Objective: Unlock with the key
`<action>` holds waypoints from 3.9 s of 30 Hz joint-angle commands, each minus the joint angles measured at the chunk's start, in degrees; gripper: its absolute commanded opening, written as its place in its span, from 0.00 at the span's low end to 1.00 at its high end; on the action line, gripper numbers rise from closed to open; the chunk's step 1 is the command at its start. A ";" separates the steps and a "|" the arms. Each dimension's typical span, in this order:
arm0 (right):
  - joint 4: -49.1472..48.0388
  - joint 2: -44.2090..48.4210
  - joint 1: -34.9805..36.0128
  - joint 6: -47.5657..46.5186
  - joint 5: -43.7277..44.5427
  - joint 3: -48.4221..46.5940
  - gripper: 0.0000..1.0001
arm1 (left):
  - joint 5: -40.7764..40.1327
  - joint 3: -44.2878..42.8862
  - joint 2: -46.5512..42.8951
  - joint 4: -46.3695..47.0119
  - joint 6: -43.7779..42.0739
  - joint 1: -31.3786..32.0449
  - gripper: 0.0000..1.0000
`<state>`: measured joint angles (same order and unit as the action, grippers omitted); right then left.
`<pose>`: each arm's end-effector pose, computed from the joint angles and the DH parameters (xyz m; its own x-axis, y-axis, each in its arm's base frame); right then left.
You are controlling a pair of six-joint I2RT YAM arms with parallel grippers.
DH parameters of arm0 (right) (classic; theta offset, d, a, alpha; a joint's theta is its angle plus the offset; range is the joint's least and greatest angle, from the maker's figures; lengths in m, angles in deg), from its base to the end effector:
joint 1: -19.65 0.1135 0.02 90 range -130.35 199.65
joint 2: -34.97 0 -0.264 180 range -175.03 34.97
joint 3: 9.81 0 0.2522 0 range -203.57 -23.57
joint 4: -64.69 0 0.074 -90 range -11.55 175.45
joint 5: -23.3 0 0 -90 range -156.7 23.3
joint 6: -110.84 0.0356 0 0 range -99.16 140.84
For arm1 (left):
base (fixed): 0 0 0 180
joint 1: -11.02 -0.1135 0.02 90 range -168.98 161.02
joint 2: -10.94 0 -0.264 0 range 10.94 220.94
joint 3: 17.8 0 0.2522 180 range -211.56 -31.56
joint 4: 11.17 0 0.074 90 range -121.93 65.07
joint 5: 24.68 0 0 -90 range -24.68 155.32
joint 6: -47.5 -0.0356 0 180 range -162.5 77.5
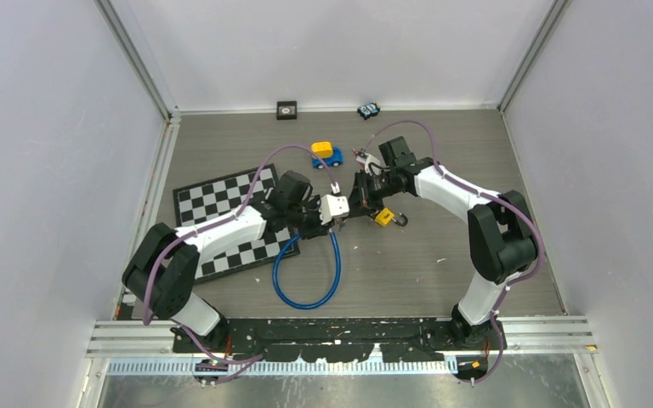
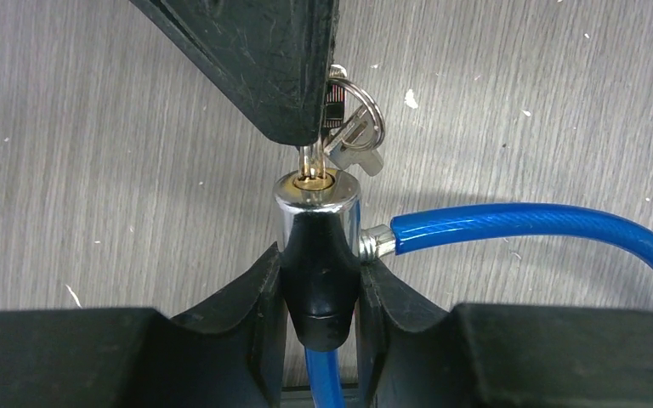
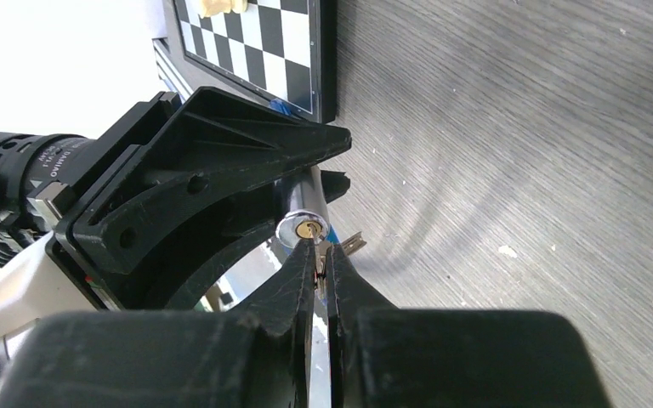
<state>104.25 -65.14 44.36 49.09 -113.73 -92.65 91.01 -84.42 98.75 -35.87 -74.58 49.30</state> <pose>0.3170 0.1745 0.2163 -0.9768 -0.0944 -0.1921 -0.2114 0.5637 0.7985 0.2408 -0.2097 0.2100 -0.0553 0.6533 -0.7551 0.9731 0.2048 0.1059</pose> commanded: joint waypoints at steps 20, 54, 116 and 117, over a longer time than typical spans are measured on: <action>3.44 -3.63 6.64 -4.29 0.97 -6.77 0.03 | 1.99 -1.67 -4.21 8.81 0.71 1.62 0.00; 7.02 4.23 -4.85 -15.19 -9.53 -3.44 0.47 | 1.19 -0.05 -5.86 6.90 -3.31 1.67 0.00; 2.44 -6.93 4.65 -3.83 0.68 -4.48 0.01 | -10.50 -0.94 -2.55 17.05 6.87 3.15 0.00; 1.80 -7.42 4.65 -3.55 -0.44 -4.64 0.00 | -9.88 -1.38 -2.56 16.66 7.06 3.12 0.00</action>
<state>104.27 -69.21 46.55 42.49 -112.87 -95.64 79.65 -82.30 97.99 -34.84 -68.22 51.47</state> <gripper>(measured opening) 0.036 0.301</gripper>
